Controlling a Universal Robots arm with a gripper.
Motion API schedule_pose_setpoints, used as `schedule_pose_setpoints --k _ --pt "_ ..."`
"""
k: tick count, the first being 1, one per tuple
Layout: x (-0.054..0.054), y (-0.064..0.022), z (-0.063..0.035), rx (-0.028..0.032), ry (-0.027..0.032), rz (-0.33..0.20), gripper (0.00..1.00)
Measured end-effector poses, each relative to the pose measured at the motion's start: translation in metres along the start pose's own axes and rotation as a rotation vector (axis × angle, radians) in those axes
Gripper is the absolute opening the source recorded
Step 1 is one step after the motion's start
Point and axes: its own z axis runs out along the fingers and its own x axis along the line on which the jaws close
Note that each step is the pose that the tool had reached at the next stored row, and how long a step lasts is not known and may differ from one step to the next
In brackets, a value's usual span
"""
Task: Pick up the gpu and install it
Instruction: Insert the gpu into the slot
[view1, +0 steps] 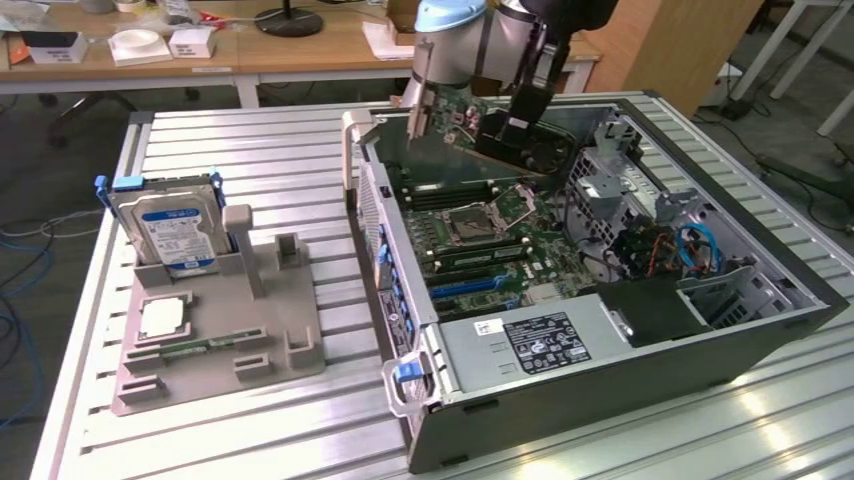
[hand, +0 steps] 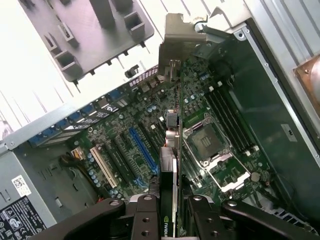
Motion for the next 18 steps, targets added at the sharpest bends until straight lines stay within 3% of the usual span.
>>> schedule_pose_setpoints --k 18 --pt "0.0002 -0.0001 0.0 -0.0102 0.0162 -0.215 0.26"
